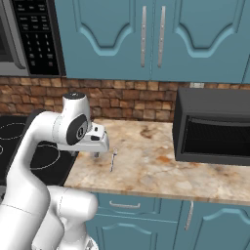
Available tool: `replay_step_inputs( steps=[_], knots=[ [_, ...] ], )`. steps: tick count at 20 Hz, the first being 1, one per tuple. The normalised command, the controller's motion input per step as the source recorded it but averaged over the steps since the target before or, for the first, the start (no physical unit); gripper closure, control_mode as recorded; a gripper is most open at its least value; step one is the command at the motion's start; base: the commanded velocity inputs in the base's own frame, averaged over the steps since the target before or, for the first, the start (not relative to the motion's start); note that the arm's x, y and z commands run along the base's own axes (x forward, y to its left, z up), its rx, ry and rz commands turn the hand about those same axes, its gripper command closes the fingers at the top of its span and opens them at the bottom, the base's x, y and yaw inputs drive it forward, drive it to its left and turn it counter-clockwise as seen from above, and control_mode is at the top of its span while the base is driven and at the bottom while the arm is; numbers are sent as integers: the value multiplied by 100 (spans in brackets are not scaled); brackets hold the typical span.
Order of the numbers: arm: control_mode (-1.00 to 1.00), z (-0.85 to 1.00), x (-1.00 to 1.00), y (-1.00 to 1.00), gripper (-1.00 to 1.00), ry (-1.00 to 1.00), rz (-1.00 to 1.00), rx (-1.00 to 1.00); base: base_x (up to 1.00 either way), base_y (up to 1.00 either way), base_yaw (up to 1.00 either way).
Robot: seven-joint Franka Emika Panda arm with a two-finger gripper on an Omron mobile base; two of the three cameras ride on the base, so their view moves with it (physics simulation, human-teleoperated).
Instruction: Organize the utensils by type. Pick up the wooden spoons from the counter and place them in the open cabinet. Then pick up the metallic utensils from the counter and place them in the open drawer.
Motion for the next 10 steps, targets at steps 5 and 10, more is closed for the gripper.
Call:
replay_step_inputs(
  steps=[5,10],
  knots=[
    [-100,-33,61,-3,-100,4,0,0,0,0,0],
    [-100,-30,48,0,-100,6,0,0,0,0,0]
  ],
)
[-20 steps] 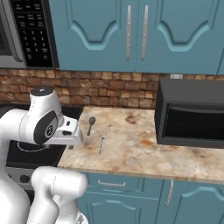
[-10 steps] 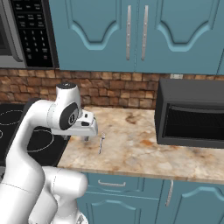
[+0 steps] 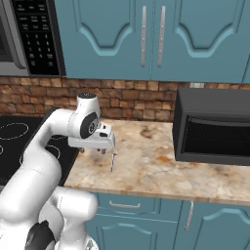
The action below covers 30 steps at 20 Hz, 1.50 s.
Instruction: Organize the utensils by type. Pick up the wooden spoons from the counter and place them in the open cabinet. Then pick up the metallic utensils from the counter and place them in the open drawer.
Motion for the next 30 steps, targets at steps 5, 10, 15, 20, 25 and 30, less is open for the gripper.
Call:
replay_step_inputs(
  steps=[5,10,15,20,25,30],
  knots=[
    [-100,-40,49,0,-100,1,0,0,0,0,0],
    [-100,-49,54,-2,-100,0,0,0,0,0,0],
    [-100,-50,55,-18,-100,0,0,0,0,0,0],
    [-100,-40,37,-34,-100,0,0,0,0,0,0],
    [-100,-56,41,-11,-100,0,0,0,0,0,0],
    [-100,-48,33,0,-100,0,0,0,0,0,0]
  ],
)
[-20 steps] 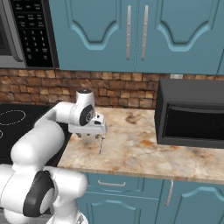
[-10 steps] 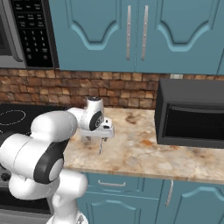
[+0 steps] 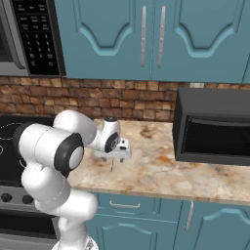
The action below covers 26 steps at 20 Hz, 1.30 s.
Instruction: Organize the utensils by type. Pick up the wooden spoons from the counter and place them in the open cabinet. Then pick up the metallic utensils from the counter and place them in the open drawer.
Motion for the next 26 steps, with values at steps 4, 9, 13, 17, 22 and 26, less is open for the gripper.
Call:
replay_step_inputs(
  steps=[4,9,13,17,22,26],
  knots=[
    [-100,-38,27,0,-100,0,0,0,0,0,0],
    [-100,-28,9,0,-100,0,0,0,0,0,0],
    [-100,-21,8,0,100,1,0,0,0,0,0],
    [-100,0,0,0,100,0,0,0,0,0,0],
    [-100,9,0,7,100,0,0,0,0,0,0],
    [-100,65,-9,10,100,0,0,0,0,0,0]
  ],
)
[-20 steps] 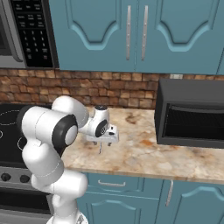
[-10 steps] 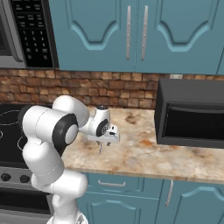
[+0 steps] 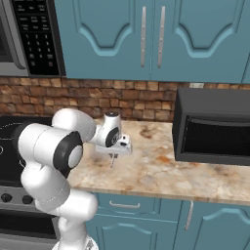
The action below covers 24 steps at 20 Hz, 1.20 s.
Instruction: Organize the utensils by type. Pick up the wooden spoons from the counter and place them in the open cabinet. Then pick up the metallic utensils from the counter and place them in the open drawer.
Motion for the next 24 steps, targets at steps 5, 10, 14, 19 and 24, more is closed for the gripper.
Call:
replay_step_inputs(
  steps=[5,10,14,19,24],
  knots=[
    [-100,86,-21,9,100,0,2,0,0,0,0],
    [-100,87,-30,6,100,0,5,0,0,0,0],
    [-100,72,-23,13,100,3,10,0,0,0,0],
    [-100,49,-38,23,100,1,13,0,0,0,0],
    [-100,50,-41,24,100,1,15,0,0,0,0]
  ],
)
